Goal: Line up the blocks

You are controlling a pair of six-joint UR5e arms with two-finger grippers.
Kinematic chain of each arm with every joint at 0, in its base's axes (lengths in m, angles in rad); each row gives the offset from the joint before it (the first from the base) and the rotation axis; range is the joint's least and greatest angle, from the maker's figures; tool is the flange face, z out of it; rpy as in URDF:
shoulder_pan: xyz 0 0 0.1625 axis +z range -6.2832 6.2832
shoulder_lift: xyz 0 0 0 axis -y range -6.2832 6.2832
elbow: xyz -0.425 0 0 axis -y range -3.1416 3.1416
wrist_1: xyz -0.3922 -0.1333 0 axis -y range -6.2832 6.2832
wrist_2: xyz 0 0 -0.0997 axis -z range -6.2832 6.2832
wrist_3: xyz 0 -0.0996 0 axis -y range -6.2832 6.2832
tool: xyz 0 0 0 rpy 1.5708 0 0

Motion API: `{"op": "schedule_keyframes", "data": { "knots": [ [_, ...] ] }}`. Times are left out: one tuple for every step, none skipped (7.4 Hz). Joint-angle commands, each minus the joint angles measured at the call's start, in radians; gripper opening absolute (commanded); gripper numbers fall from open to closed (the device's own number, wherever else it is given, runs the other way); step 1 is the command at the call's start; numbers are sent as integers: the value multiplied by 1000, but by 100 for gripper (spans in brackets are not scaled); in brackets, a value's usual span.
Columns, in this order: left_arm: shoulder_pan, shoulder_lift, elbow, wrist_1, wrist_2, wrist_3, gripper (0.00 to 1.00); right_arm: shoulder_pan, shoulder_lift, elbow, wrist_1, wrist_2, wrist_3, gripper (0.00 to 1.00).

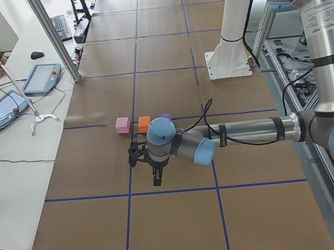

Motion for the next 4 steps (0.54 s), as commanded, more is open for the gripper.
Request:
{"op": "schedule_keyframes", "data": {
  "knots": [
    [-72,17,17,12,-10,115,100,0,0,0,0,0,0,100],
    [-86,46,-7,53,-9,143,100,0,2,0,0,0,0,100],
    [-89,43,-45,150,-1,194,100,0,0,0,0,0,0,100],
    [-95,36,-61,224,4,235,100,0,0,0,0,0,0,100]
  ]
}}
